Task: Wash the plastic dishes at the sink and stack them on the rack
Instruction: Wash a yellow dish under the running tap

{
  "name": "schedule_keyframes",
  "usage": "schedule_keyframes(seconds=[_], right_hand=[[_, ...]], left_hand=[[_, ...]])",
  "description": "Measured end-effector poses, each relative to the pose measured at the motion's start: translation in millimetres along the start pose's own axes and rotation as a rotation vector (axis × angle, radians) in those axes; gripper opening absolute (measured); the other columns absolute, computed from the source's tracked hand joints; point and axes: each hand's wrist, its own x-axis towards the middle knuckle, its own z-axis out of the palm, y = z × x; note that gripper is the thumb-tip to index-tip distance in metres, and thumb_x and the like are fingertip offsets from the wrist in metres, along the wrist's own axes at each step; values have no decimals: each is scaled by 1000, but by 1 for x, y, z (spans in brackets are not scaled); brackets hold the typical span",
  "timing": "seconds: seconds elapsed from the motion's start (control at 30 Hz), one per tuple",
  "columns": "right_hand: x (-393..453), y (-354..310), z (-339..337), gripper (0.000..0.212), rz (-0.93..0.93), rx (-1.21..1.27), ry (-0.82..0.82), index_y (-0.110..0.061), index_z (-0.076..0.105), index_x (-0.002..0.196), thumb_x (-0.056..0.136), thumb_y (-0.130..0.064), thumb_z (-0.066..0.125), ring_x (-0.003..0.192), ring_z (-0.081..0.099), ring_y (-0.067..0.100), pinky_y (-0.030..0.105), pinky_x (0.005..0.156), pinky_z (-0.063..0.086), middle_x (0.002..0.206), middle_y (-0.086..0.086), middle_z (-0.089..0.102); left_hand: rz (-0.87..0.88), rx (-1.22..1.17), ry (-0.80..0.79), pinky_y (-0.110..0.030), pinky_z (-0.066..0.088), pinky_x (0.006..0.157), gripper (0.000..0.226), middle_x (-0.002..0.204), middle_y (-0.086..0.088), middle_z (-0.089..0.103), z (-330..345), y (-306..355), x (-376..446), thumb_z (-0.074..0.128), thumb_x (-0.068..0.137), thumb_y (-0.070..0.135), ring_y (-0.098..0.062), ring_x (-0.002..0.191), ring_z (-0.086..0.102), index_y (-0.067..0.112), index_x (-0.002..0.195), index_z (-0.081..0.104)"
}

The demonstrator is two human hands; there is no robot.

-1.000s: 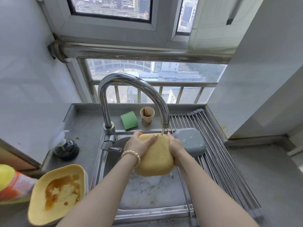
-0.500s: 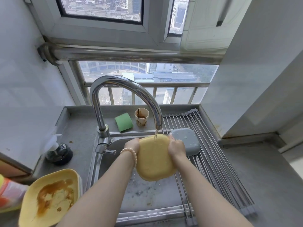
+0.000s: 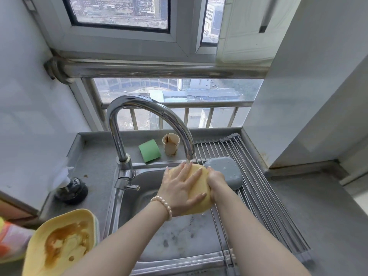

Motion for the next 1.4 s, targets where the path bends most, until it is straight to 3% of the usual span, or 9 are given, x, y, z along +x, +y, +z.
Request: schedule_keyframes(seconds=[0.37,0.63,0.7,0.8,1.03,1.13,1.23,1.3,1.4], right_hand=[[-16,-9,7,44,-103,-109,-182,-1,60,115,100,-39,42,87,59,21,30,72,50,103,11,65],[-26,-1,5,37,-286,-262,-215,-7,67,97,96,-41,52,77,60,15,22,64,49,87,5,67],[-22,3,7,46,-429,-414,-127,-5,72,92,98,-42,45,90,61,24,29,79,46,95,12,69],[-24,8,6,60,-756,-649,-88,-17,47,46,98,-47,36,68,52,24,34,64,36,56,-3,53],[-31,31,13,46,-1694,-993,193,-18,49,49,90,-40,47,44,52,19,23,39,30,47,-3,52],[-24,43,13,38,-1922,-1016,65,-14,50,54,87,-31,60,49,49,20,26,41,35,53,0,53],[-19,59,6,39,-1918,-1120,-146,-13,52,59,90,-35,58,52,52,20,27,40,38,59,0,58],[-25,63,0,42,-1735,-1244,-320,-10,61,68,93,-41,48,68,65,22,29,49,49,75,3,68],[-36,57,-9,84,-1259,-1498,-444,-4,52,131,88,-66,12,138,36,24,38,110,33,145,13,44]], left_hand=[[-330,-193,10,-37,34,104,89,140,-4,40,-18,-10,8,43,69,86,-25,128,37,38,143,27],[-519,-714,17,-33,44,68,58,74,1,63,-16,-27,22,39,87,71,-21,79,60,20,71,63],[-627,-798,23,-32,45,81,48,98,-2,67,-9,-33,29,44,94,55,-24,97,60,16,94,71],[-699,-1025,-68,-40,45,101,41,129,-19,59,-1,-41,37,47,98,29,-34,119,54,1,125,60],[-903,-1685,-348,-62,27,104,33,67,-21,64,-1,-53,12,42,97,29,-36,74,59,-1,103,55],[-949,-1858,-365,-56,44,87,54,86,-28,64,7,-58,9,39,99,40,-41,79,62,-8,122,43],[-999,-1882,-294,-36,57,54,59,77,-19,66,13,-46,9,32,100,52,-31,63,66,-2,100,57],[-987,-1942,-215,-41,58,61,72,88,-24,68,18,-44,9,30,95,62,-35,78,66,-4,107,57],[-931,-1948,54,-54,56,78,64,108,-26,67,25,-41,11,34,94,59,-41,94,67,6,127,50]])
